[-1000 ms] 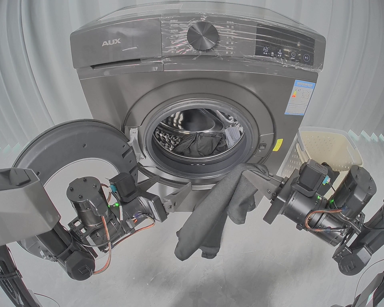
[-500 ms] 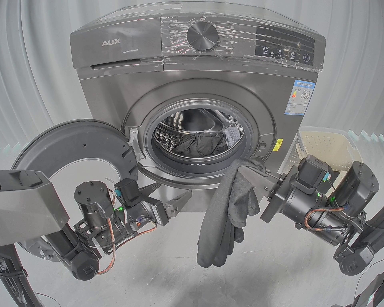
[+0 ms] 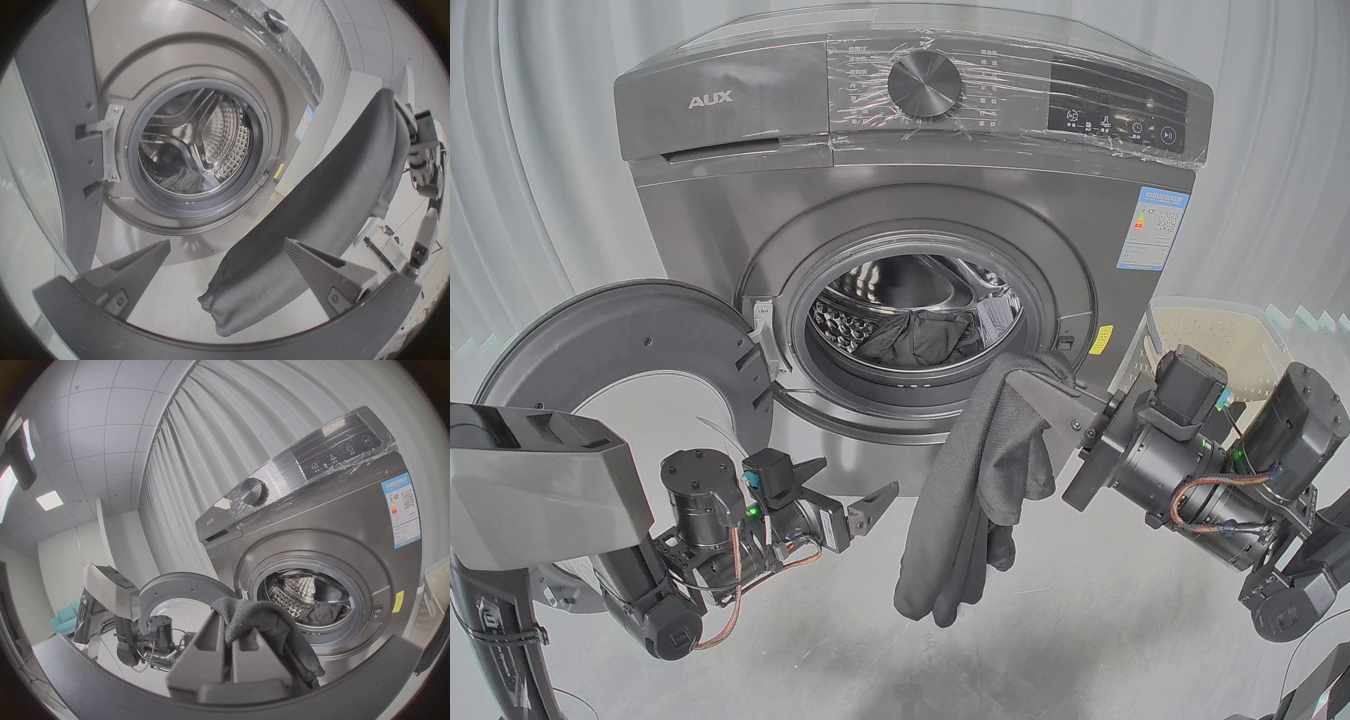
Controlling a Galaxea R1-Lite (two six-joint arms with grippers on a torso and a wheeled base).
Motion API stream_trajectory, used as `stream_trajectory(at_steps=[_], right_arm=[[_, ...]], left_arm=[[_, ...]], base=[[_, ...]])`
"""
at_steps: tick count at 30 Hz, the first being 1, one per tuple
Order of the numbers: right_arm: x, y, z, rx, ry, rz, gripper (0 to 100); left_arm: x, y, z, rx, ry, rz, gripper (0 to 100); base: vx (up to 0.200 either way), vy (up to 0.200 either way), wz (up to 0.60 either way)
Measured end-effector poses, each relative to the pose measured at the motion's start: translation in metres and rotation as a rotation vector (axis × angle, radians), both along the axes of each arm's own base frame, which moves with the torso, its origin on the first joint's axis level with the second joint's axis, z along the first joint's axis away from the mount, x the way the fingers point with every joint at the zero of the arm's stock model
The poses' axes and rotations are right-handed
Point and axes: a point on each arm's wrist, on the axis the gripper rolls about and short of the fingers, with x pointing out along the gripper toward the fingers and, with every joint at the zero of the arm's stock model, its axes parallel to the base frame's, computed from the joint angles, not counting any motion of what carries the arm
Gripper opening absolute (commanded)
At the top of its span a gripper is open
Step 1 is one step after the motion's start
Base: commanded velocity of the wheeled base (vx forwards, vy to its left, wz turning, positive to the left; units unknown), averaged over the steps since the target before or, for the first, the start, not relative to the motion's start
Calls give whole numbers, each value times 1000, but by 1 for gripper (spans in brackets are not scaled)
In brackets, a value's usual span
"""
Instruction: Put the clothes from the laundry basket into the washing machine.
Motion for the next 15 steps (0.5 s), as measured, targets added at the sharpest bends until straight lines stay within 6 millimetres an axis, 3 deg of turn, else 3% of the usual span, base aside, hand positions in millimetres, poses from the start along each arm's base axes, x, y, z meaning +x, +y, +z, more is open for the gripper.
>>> stream_trajectory(at_steps=[9, 15], right_arm=[[-4, 3, 3, 12, -4, 22, 0], [-4, 7, 7, 24, -15, 30, 0]], left_arm=[[16, -10, -18, 26, -2, 3, 100], [15, -19, -26, 35, 9, -18, 100]], base=[[0, 0, 0], [0, 0, 0]])
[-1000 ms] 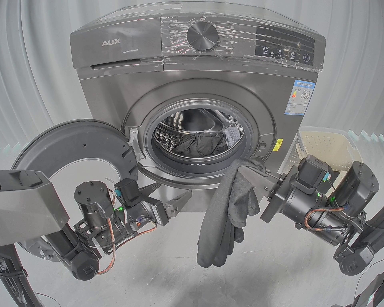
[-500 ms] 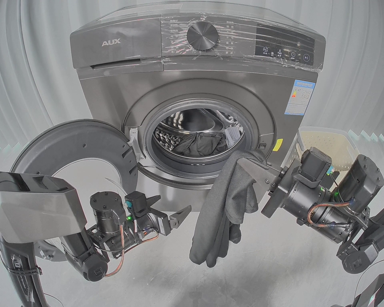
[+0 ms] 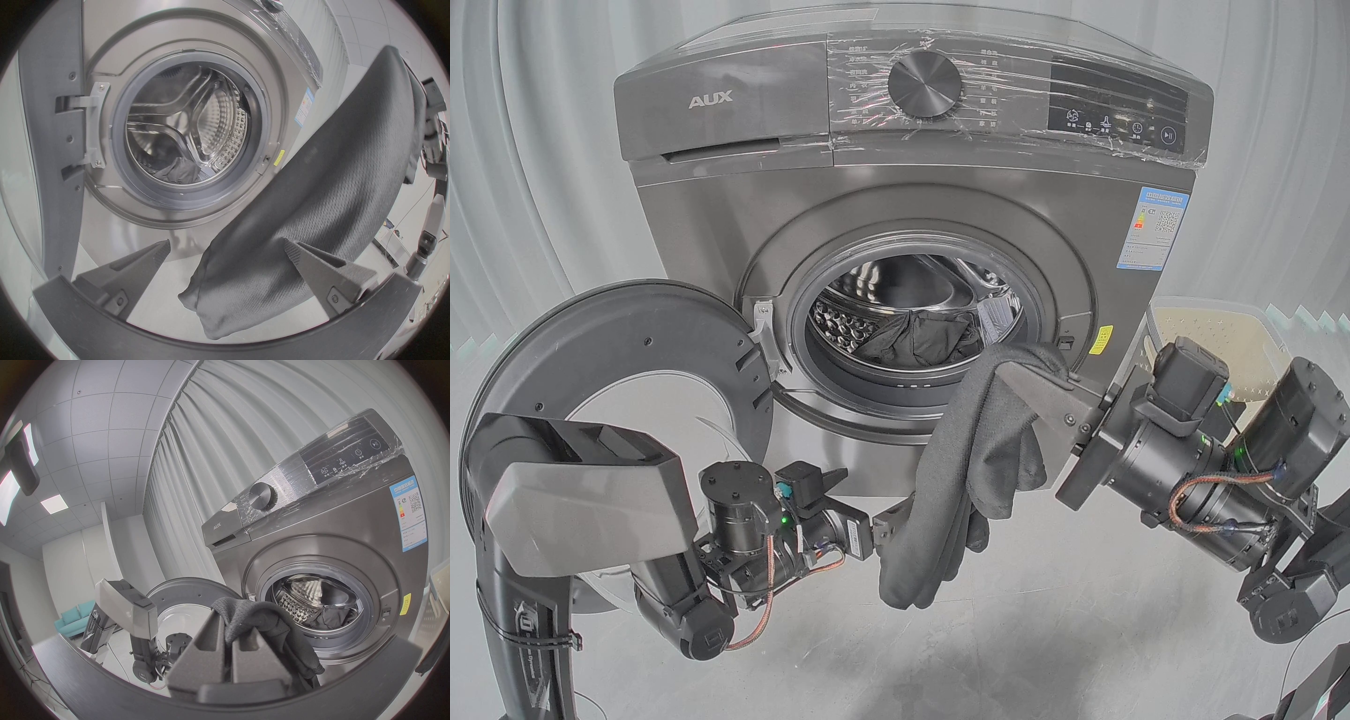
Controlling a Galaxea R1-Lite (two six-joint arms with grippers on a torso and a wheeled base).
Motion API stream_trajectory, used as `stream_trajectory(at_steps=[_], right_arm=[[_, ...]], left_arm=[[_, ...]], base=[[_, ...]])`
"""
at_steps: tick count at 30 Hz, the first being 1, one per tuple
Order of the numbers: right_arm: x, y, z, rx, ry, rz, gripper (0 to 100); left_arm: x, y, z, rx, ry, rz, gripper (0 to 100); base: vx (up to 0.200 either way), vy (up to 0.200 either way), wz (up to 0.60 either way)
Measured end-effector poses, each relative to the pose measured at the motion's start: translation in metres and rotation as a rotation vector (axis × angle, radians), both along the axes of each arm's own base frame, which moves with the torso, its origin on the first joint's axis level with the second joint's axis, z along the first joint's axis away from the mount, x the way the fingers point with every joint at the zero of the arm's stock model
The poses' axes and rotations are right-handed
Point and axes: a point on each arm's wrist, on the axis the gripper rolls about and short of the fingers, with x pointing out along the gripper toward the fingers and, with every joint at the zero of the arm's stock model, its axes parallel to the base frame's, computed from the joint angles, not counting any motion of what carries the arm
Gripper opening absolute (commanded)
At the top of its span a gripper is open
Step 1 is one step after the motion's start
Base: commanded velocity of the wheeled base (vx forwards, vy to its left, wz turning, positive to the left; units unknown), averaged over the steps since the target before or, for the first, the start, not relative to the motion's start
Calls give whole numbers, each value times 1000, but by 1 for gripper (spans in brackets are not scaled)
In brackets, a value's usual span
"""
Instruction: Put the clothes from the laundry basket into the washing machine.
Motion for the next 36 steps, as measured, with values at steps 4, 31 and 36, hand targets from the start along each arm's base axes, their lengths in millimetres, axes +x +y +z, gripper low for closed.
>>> stream_trajectory(at_steps=[4, 31, 36], right_arm=[[4, 2, 3, 1, -1, -4, 0], [21, 12, 16, 24, 16, -12, 0], [22, 14, 19, 35, 6, -10, 0]], left_arm=[[-7, -6, -3, 9, 12, -27, 100], [-28, -11, -6, 40, 47, -74, 100], [-30, -16, -10, 46, 53, -89, 100]], base=[[0, 0, 0], [0, 0, 0], [0, 0, 0]])
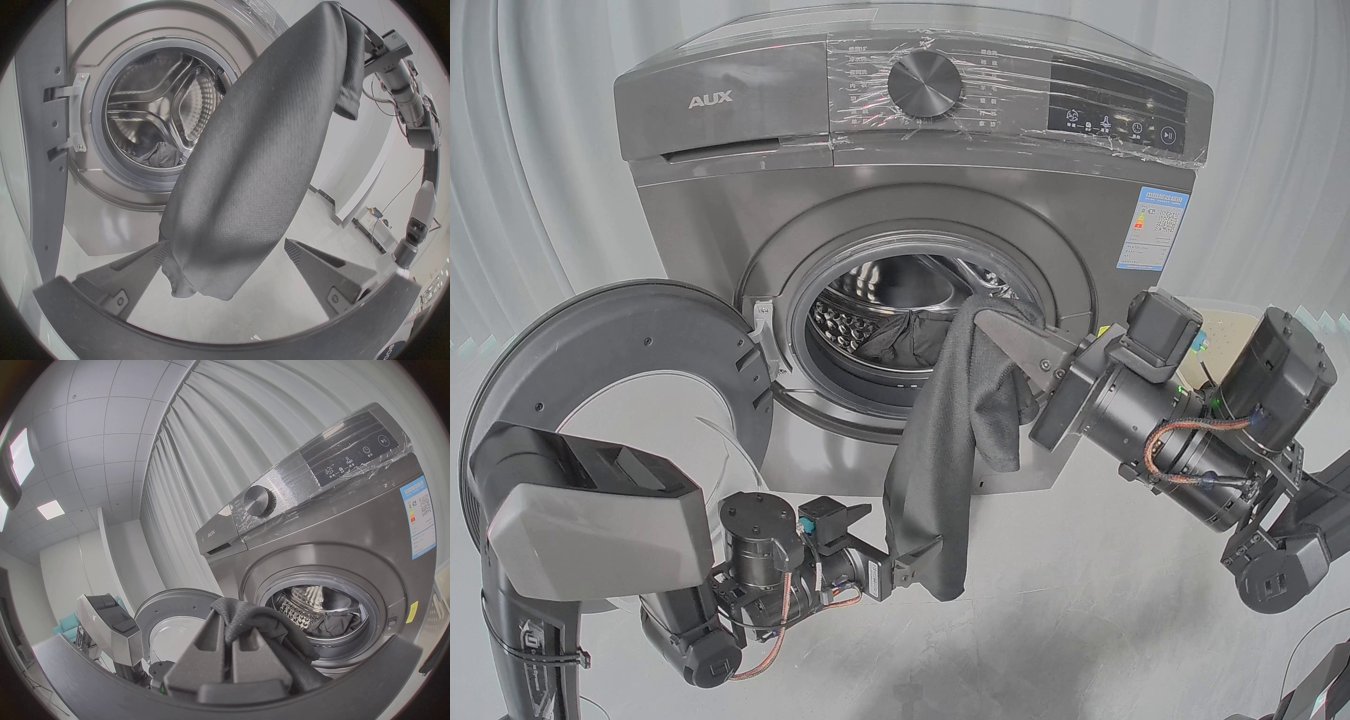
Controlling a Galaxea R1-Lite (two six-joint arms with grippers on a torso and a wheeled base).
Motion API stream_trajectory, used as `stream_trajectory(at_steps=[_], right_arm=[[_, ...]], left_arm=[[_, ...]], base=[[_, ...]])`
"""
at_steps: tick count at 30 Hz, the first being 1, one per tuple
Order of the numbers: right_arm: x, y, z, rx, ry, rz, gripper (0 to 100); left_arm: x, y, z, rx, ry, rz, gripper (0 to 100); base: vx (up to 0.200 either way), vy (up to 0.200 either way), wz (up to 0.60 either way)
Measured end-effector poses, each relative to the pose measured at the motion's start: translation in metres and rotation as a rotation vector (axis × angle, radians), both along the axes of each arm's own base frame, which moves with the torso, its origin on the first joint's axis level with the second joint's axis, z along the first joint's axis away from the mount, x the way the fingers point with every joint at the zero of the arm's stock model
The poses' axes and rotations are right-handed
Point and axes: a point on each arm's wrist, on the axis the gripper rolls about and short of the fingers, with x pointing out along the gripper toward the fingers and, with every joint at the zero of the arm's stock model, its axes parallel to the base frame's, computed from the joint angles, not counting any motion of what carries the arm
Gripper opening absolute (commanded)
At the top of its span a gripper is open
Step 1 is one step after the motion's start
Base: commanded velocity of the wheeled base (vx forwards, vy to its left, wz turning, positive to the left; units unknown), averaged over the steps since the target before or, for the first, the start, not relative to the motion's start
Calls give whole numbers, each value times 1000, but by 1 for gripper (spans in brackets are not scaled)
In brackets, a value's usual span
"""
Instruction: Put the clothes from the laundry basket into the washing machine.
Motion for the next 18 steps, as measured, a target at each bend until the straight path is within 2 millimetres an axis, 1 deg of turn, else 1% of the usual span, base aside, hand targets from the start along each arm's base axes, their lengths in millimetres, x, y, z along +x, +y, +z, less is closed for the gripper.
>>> stream_trajectory(at_steps=[10, 18], right_arm=[[0, 0, 3, 8, -4, 2, 0], [0, -1, 1, 6, -2, -1, 0]], left_arm=[[6, -8, -10, 10, -2, 27, 100], [13, -1, -11, 12, -1, 57, 100]], base=[[0, 0, 0], [0, 0, 0]])
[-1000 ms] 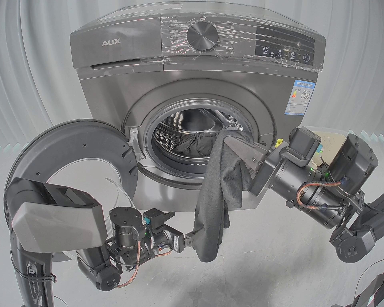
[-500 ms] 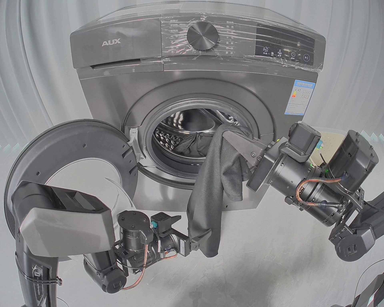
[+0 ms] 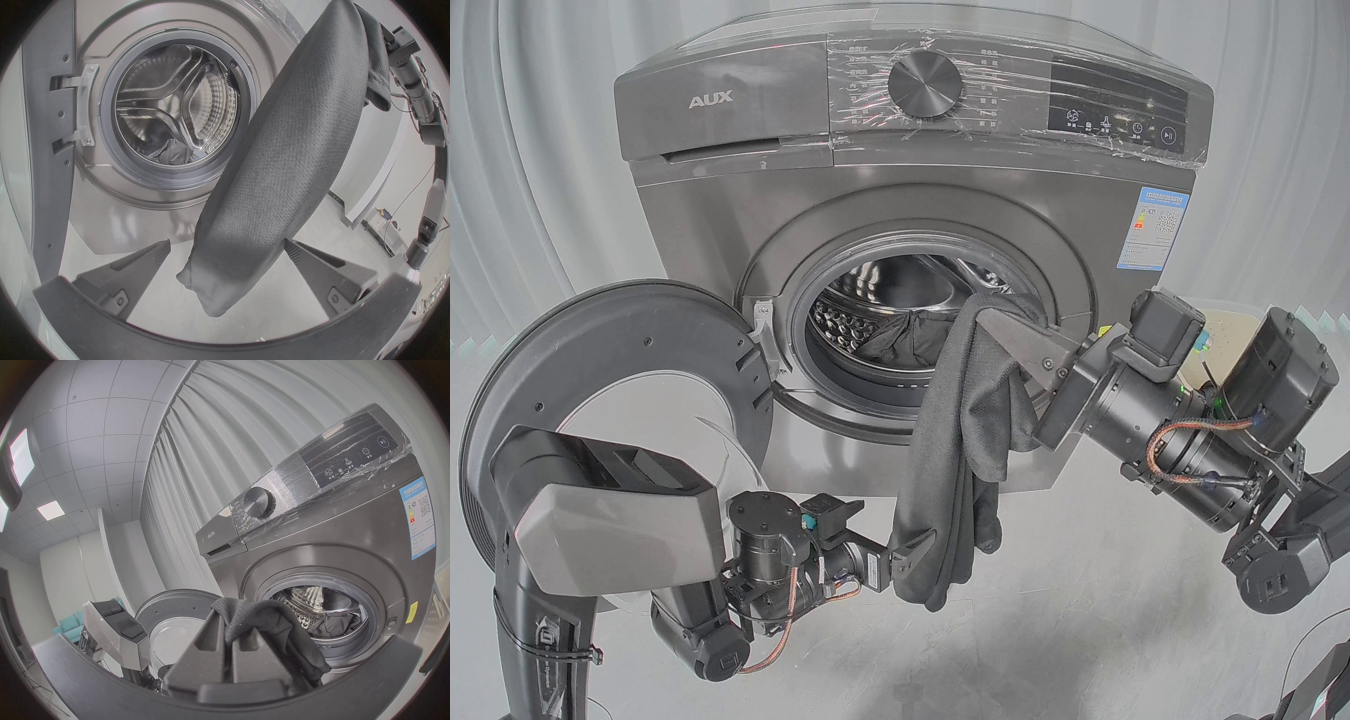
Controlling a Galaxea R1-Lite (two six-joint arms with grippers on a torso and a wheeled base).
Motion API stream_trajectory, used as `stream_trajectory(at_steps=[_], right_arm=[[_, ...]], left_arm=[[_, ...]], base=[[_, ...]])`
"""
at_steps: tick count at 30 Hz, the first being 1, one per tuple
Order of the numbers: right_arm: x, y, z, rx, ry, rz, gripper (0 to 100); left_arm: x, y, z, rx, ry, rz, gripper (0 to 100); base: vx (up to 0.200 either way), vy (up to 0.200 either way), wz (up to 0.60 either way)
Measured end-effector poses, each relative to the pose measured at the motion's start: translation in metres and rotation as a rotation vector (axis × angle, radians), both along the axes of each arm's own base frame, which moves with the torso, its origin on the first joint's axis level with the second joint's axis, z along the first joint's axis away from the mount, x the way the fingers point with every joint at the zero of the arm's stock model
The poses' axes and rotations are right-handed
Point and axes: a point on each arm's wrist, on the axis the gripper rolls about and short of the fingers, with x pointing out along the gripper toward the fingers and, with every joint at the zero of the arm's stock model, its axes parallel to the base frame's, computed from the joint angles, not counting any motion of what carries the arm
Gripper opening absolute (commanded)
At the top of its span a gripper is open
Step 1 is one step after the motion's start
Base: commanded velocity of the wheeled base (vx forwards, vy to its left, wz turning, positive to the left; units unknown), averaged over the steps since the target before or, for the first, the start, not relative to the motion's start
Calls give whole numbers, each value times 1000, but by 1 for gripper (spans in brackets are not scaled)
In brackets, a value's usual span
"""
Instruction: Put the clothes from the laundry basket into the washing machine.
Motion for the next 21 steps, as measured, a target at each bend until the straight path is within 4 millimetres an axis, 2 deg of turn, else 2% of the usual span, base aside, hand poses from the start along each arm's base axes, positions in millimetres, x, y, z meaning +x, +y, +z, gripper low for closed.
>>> stream_trajectory(at_steps=[11, 16, 21], right_arm=[[1, -10, -14, -40, 38, -28, 0], [-6, -16, -19, -56, 49, -12, 0], [-13, -19, -15, -53, 39, 12, 0]], left_arm=[[9, 13, 9, -15, -21, 46, 100], [16, 25, 17, -32, -40, 86, 100], [22, 30, 19, -40, -50, 100, 100]], base=[[0, 0, 0], [0, 0, 0], [0, 0, 0]])
